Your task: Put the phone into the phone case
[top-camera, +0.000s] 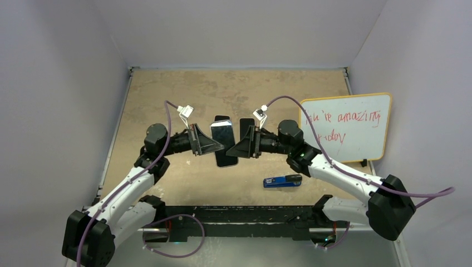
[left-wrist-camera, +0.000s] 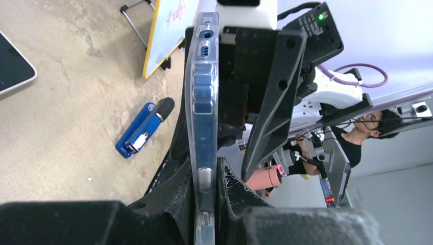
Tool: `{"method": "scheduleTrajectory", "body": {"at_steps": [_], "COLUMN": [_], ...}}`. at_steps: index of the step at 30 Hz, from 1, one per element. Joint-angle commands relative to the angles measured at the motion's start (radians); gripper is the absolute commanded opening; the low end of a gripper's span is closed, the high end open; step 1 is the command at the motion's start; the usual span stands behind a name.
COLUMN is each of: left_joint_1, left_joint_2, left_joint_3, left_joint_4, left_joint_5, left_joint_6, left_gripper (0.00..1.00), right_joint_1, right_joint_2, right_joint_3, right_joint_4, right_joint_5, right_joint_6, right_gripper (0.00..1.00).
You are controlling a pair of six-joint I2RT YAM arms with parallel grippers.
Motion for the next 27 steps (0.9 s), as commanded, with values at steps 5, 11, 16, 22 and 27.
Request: {"method": "scheduleTrajectory", "body": {"at_steps": [5, 11, 16, 22, 27], "left_joint_1": [0.005, 0.005, 0.005, 0.005, 0.006], "left_joint_2": [-0.002, 0.001, -0.005, -0.003, 0.032], "left_joint_3": [0.062, 0.063, 0.081, 0.122, 0.135], "left_joint_4": [0.107, 0.097, -0.005, -0.161, -0.168], "left_joint_5": [-0.061, -0.068, -0.086, -0.104, -0.093], "left_joint_6": [-0.013, 0.002, 0.093, 0.201, 0.194], "left_gripper": [0.0, 0.0, 0.0, 0.0, 0.0], "right_joint_1": [0.003, 0.002, 0.002, 0.001, 0.0], "right_joint_2": [-0.036, -0.049, -0.057, -0.047, -0.065], "right_joint_3": [-0.052, -0.058, -0.067, -0.067, -0.051], "right_joint_4": [0.087, 0.083, 0.059, 0.035, -0.033], "right_joint_5": [-0.09, -0.065, -0.028, -0.004, 0.044], "right_joint_6": [0.014, 0.016, 0.04, 0.063, 0.036], "right_gripper": [0.46, 0.15, 0.0, 0.0, 0.19]}}
